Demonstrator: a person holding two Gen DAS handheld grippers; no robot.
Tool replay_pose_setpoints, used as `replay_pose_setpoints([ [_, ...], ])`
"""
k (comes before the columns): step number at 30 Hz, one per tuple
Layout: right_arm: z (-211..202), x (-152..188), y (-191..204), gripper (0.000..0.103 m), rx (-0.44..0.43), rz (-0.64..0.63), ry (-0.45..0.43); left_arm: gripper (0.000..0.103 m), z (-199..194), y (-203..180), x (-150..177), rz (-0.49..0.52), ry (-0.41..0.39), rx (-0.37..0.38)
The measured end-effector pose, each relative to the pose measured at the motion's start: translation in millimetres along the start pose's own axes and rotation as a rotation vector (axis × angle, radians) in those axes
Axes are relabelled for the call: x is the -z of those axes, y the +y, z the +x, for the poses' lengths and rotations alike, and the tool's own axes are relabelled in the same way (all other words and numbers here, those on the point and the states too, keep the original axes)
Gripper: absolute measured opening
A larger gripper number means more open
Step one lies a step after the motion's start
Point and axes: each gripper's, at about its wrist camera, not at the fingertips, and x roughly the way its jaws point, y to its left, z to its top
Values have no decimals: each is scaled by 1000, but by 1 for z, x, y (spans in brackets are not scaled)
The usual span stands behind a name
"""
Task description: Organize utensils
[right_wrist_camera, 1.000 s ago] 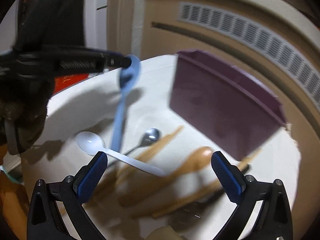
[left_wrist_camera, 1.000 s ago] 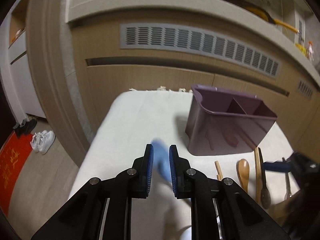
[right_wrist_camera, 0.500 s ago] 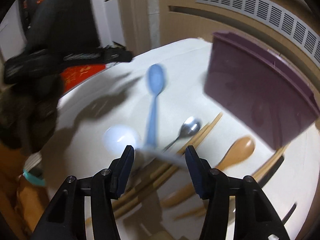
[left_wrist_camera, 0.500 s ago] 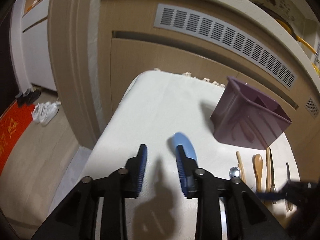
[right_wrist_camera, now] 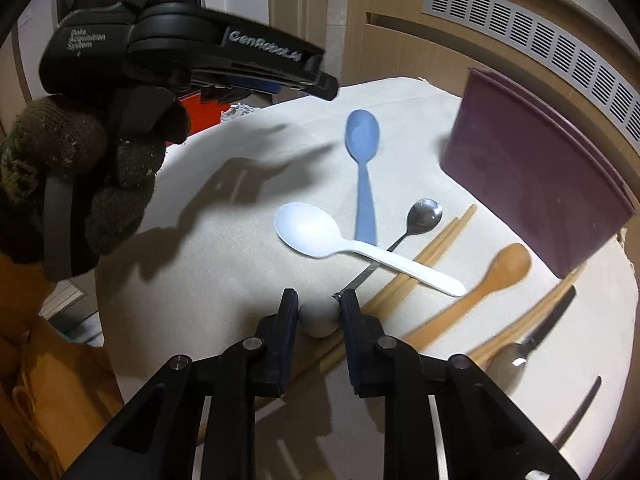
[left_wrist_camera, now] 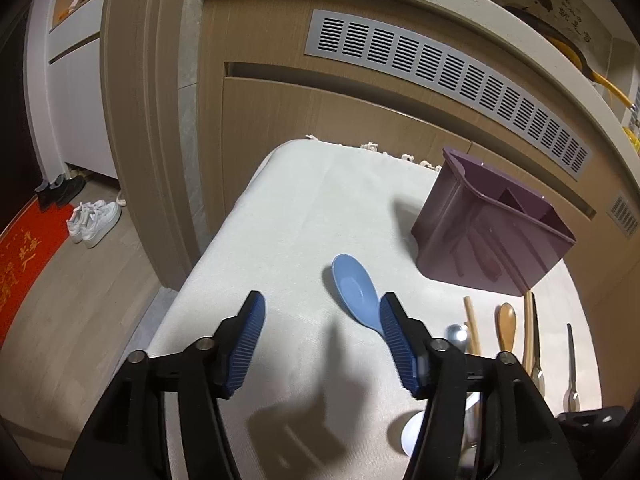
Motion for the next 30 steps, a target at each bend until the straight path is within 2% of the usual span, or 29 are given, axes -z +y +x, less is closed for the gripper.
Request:
replay_pose_setpoints([
  [2, -8, 0, -13, 21, 5, 28, -10, 67, 5, -2, 1, 5, 19, -9],
  [7, -58, -18, -68, 21, 53, 164, -134, 67, 30, -14, 1, 9, 104, 16],
  [12, -88, -35, -99, 21, 117, 215, -230, 67, 74, -19, -9, -62, 223, 9],
  [15, -87, -41, -109, 19, 123, 231, -246, 67, 89, -24, -20, -74, 210, -50],
  [17, -91, -36, -106, 14, 109, 244, -242, 67, 99, -30, -25, -59, 208, -81],
  [19, -87, -34, -113, 14, 93, 275, -234, 58, 105, -36, -27, -25, 196, -121],
  [21, -83, -31, -121, 14, 81, 299, -231, 36, 107, -41, -25, 15, 168, -160],
  [23, -83, -28, -125, 14, 81, 303, -234, 33, 102, -44, -22, 42, 152, -139],
  [24, -84, -27, -126, 14, 89, 297, -237, 21, 97, -44, -20, 49, 142, -124],
  [25, -85, -26, -126, 14, 96, 282, -235, 14, 88, -47, -16, 69, 124, -112],
  [28, -82, -20, -115, 14, 123, 216, -207, 12, 64, -54, -8, 129, 76, -87],
  [30, -66, -14, -107, 15, 108, 186, -156, 12, 46, -57, -2, 154, 43, -58],
])
